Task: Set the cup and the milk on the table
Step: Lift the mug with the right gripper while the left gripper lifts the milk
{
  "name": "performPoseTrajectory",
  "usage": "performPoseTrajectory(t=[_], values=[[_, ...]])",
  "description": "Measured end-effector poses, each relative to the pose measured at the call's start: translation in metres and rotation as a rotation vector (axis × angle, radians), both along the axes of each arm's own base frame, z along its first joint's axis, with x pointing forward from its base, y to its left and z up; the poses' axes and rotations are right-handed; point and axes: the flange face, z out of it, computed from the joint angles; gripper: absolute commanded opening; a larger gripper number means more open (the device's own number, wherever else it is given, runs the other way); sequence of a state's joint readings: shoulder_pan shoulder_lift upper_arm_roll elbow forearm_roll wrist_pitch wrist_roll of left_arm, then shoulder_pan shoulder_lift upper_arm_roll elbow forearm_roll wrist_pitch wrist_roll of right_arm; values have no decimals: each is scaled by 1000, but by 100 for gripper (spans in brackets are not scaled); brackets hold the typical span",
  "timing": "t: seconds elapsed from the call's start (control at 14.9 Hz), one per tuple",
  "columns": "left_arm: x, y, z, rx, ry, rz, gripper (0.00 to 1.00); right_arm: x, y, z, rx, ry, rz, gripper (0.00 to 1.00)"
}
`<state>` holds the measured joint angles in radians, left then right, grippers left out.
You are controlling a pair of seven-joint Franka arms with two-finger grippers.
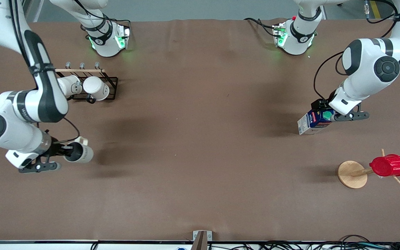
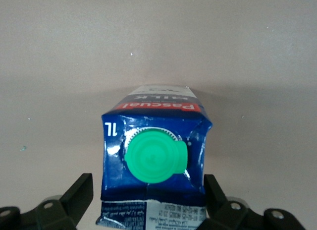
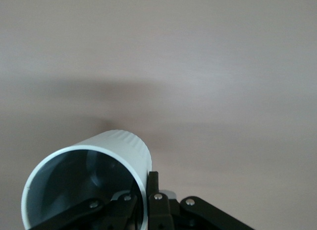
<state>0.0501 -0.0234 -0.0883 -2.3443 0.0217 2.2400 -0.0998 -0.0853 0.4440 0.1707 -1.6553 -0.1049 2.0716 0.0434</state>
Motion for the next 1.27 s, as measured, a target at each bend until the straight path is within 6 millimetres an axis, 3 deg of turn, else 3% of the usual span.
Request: performPoseTrajectory(t=[0.2,0.4,0.6,0.8,1.01,1.14,1.27], values=[[0,-1,0,1,0,-2,88,-14,116,16,48,-5,-12,0],[0,-3,0,0,-4,-6,78,-45,213,-1,29,17,-12,0],[1,-4,1,0,-12,-10,73,-77,291,-25,24,21,-37,0],[5,-6,6,-1,-27,-12,72,-98,342,-43,61,-13,-69,1],[15,-7,21,-2,-51,-14,71,-116,374,-68,38,-35,-81,1],[26,-13,41,-1,-53,-23,71,-127,391,-82,27,-58,-77,2],[40,-32,66,-2,-47,-56,71,-138,406,-92,22,-73,-65,3]])
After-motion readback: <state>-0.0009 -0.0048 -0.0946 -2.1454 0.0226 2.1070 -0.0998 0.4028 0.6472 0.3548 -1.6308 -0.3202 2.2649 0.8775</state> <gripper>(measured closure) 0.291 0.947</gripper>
